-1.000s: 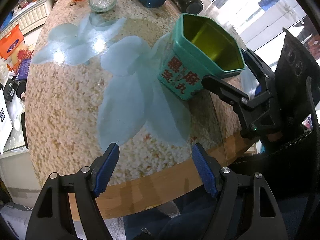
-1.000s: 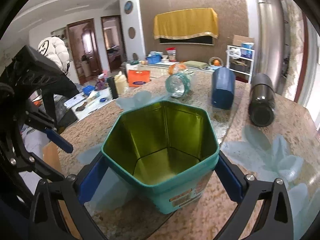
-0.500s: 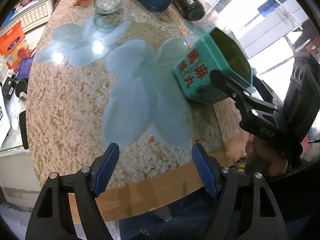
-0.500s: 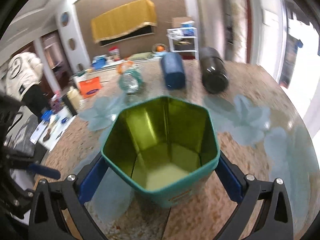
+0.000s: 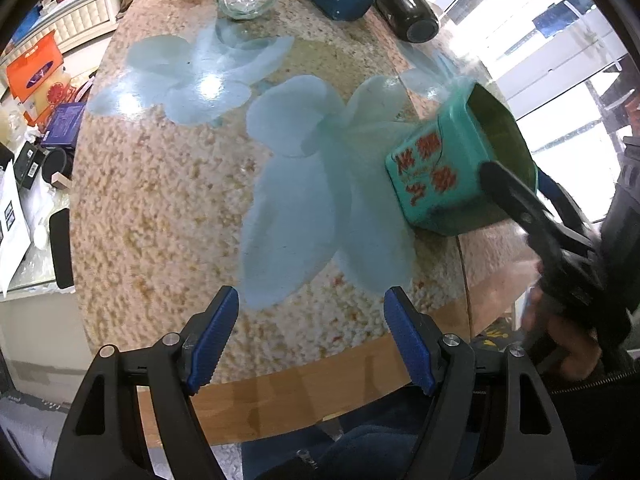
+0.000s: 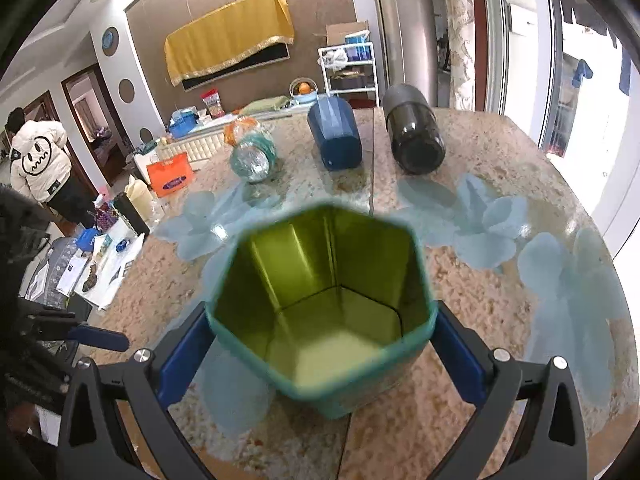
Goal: Flip cup upright
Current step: 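Lower the upright teal tin onto the table and open the left tool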
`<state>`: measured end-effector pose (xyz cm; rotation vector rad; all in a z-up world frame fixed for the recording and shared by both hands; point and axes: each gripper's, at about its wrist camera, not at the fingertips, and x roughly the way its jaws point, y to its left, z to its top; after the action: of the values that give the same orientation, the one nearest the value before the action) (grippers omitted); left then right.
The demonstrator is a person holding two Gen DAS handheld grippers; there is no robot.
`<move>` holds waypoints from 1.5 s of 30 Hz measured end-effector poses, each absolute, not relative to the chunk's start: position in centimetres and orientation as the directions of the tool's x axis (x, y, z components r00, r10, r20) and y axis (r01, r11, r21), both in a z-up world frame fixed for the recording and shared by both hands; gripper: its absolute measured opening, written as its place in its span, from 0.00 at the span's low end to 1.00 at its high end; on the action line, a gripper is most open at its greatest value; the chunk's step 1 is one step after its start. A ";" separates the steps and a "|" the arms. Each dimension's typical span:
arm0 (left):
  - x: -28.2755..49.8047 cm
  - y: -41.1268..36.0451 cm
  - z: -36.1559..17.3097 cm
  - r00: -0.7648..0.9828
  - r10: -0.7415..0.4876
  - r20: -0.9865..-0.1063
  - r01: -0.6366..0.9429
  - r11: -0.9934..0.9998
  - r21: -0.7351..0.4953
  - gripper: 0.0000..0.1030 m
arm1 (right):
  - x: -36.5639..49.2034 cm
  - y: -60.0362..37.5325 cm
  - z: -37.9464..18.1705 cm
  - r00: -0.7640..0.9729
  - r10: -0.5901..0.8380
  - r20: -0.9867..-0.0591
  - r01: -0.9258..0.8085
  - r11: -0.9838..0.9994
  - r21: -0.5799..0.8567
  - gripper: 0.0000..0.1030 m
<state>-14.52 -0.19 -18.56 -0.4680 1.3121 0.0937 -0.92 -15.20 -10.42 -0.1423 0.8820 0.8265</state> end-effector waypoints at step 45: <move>-10.6 -0.8 -0.7 0.549 -0.068 -0.833 -0.177 0.965 -0.196 1.00 | 1.2 -16.2 0.4 0.384 0.453 -0.805 -0.625 0.769 0.135 1.00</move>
<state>-10.62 -0.85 -0.66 -0.2707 0.9908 0.0652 1.19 -16.22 0.41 -0.2032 0.9540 0.6926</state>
